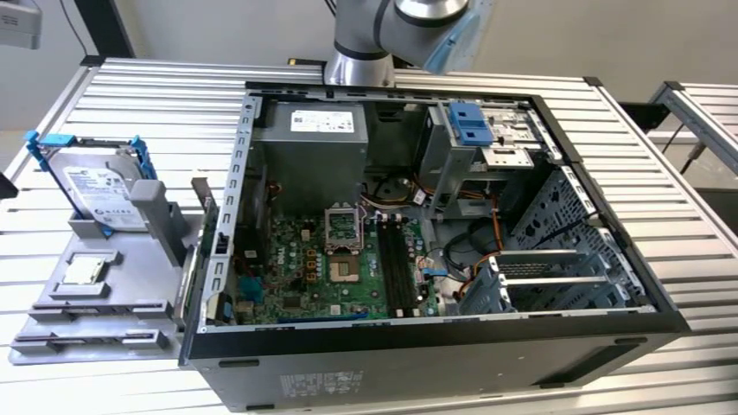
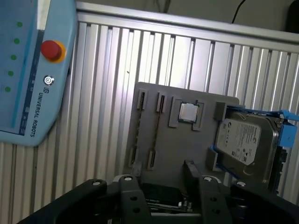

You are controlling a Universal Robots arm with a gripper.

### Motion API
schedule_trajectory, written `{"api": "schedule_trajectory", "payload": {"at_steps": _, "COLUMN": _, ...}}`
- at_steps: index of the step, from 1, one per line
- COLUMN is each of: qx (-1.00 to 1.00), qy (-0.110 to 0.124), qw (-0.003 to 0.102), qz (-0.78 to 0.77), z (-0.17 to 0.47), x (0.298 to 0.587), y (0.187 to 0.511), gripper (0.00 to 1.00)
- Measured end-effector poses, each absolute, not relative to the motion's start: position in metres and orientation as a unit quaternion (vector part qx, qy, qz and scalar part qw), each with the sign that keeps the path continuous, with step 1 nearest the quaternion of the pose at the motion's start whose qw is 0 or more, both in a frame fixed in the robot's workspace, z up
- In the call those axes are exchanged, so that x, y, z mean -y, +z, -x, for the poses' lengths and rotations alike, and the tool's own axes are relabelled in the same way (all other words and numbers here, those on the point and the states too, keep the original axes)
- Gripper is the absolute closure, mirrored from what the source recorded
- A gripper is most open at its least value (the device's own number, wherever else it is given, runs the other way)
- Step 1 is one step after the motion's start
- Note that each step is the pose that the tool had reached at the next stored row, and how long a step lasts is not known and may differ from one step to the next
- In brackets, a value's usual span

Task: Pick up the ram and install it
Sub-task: 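Pick up the ram and move it above insertion slot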

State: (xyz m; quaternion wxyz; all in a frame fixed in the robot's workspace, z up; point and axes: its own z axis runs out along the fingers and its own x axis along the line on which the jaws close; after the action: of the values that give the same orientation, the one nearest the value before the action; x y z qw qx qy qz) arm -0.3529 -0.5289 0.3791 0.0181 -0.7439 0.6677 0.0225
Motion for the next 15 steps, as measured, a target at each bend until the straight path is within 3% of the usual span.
{"api": "schedule_trajectory", "payload": {"at_steps": 15, "qx": -0.686, "qy": 0.024, "qw": 0.018, "qz": 0.727, "z": 0.3530, "x": 0.5292, "y": 0.3721, "gripper": 0.00}}
